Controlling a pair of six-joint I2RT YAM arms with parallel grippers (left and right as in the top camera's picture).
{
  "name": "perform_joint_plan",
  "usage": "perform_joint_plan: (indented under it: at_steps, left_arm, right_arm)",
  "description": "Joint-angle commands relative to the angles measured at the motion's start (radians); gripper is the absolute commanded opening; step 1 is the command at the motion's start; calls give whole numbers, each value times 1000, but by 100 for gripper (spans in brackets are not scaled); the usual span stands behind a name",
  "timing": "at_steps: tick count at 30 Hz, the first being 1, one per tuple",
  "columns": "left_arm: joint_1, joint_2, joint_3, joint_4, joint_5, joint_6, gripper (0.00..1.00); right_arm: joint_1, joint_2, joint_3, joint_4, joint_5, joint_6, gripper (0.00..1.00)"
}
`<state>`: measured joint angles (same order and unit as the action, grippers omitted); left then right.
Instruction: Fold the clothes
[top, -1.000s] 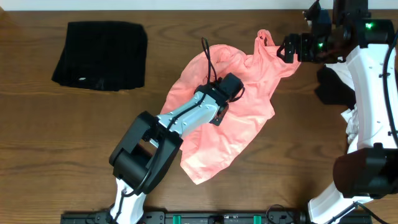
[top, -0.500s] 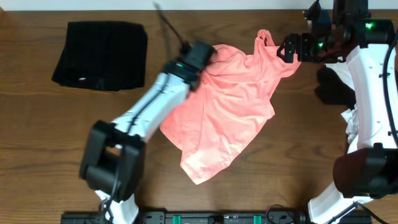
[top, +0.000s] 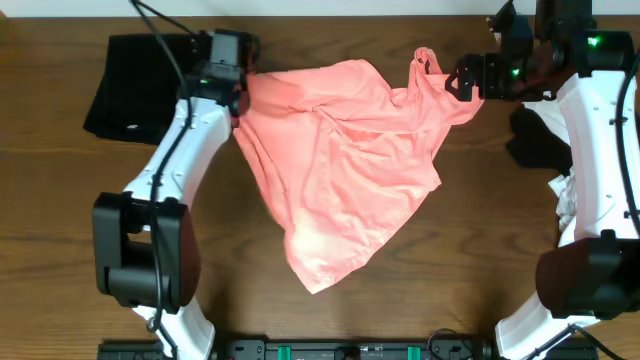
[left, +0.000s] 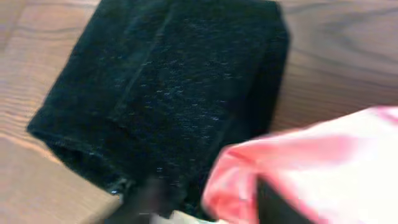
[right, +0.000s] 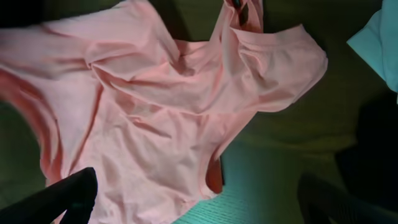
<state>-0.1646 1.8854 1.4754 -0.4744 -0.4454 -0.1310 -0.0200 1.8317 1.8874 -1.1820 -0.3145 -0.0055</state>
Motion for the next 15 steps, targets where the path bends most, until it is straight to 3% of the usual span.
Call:
perform_joint_plan:
  at_steps: [1,8,15]
  left_arm:
    - [2,-2,10,-19,-11,-5,98]
    - [-16,-15,10,-106,-5,-56,98]
    - [-65,-99,10,-263,269,-104,98]
  right_arm:
    - [2,2,-5,9,3,-11,99]
    - [1,2,-5,7,4,-10,99]
    - [-2,3,-6,17,155,47,99]
